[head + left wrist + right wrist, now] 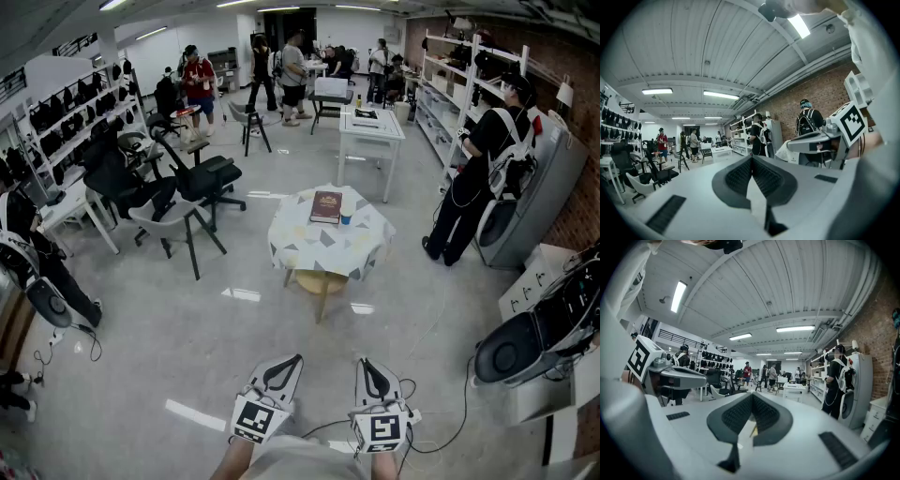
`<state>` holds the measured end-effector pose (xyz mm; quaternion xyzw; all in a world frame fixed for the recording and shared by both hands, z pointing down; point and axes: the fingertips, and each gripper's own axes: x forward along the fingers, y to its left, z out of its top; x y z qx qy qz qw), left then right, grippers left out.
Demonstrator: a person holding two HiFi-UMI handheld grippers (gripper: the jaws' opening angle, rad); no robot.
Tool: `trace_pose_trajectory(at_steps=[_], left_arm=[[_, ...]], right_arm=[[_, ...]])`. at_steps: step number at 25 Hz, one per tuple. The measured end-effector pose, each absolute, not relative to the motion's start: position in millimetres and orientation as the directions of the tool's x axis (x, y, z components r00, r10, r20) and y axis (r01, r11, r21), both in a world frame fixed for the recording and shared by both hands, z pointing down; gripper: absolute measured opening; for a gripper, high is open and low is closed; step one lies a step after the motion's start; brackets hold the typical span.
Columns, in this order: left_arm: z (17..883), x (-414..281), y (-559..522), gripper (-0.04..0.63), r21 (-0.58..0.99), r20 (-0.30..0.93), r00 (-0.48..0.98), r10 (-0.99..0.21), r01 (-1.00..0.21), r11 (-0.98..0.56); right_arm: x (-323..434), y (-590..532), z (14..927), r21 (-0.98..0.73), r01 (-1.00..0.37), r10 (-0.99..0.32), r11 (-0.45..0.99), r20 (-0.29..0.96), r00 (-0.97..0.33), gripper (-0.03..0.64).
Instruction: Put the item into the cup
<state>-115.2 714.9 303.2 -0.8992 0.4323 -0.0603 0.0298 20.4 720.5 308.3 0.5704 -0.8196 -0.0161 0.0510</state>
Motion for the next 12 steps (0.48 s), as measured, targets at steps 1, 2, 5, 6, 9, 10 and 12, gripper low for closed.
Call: trace_pose_trajectory(at_steps=[1, 2, 5, 6, 9, 10, 12], left_arm=[[303, -115, 713, 0.012, -0.109, 0.084, 0.617, -0.782, -0.775, -0.623], [304, -116, 711, 0.012, -0.112, 0.085, 0.616, -0.783, -0.775, -0.621], [304, -116, 704, 0.012, -0.113, 0.083, 0.610, -0.788, -0.780, -0.615], [305, -116, 701, 0.012, -0.109, 0.081, 0.608, -0.790, -0.782, -0.613], [305, -117, 690, 0.012, -0.105, 0.075, 0.604, -0.793, -0.786, -0.609], [306, -117, 686, 0.012, -0.102, 0.076, 0.603, -0.794, -0.788, -0.608], [307, -116, 676, 0.012, -0.102, 0.076, 0.603, -0.794, -0.788, -0.607]], right_arm=[[21, 719, 307, 0.075, -0.934, -0.937, 0.348, 0.062, -0.344, 0.006], [21, 717, 306, 0.065, -0.935, -0.937, 0.348, 0.057, -0.345, 0.006], [21, 710, 304, 0.042, -0.934, -0.935, 0.354, 0.039, -0.353, 0.006], [21, 707, 304, 0.043, -0.933, -0.934, 0.357, 0.038, -0.355, 0.006], [20, 696, 304, 0.053, -0.931, -0.932, 0.361, 0.036, -0.359, 0.006], [20, 692, 305, 0.053, -0.931, -0.933, 0.360, 0.034, -0.359, 0.006], [20, 682, 307, 0.050, -0.932, -0.934, 0.358, 0.033, -0.357, 0.006]])
